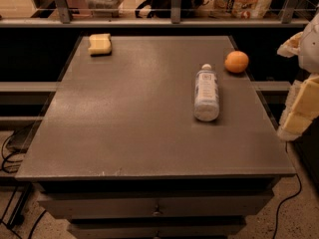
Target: Move blue plastic bottle near sponge
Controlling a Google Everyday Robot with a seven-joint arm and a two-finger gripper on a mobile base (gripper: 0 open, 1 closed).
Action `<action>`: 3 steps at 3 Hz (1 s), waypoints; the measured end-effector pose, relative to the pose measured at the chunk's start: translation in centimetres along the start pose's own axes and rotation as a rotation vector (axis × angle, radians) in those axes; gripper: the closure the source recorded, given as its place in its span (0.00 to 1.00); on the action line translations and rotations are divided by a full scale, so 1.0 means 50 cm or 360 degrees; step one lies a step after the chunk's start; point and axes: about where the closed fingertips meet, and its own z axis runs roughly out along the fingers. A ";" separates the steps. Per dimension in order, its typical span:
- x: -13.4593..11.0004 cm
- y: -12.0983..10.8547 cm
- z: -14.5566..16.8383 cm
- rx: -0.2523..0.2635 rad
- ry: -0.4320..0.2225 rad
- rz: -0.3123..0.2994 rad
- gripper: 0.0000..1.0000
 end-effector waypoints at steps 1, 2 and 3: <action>-0.001 0.000 -0.001 0.0006 -0.0002 0.0001 0.00; -0.007 -0.007 0.007 0.0019 -0.0024 0.0098 0.00; -0.011 -0.032 0.035 0.0038 -0.0047 0.0291 0.00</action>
Offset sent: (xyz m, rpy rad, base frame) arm 0.0141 0.0055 -0.0115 0.0768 0.0100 -0.1502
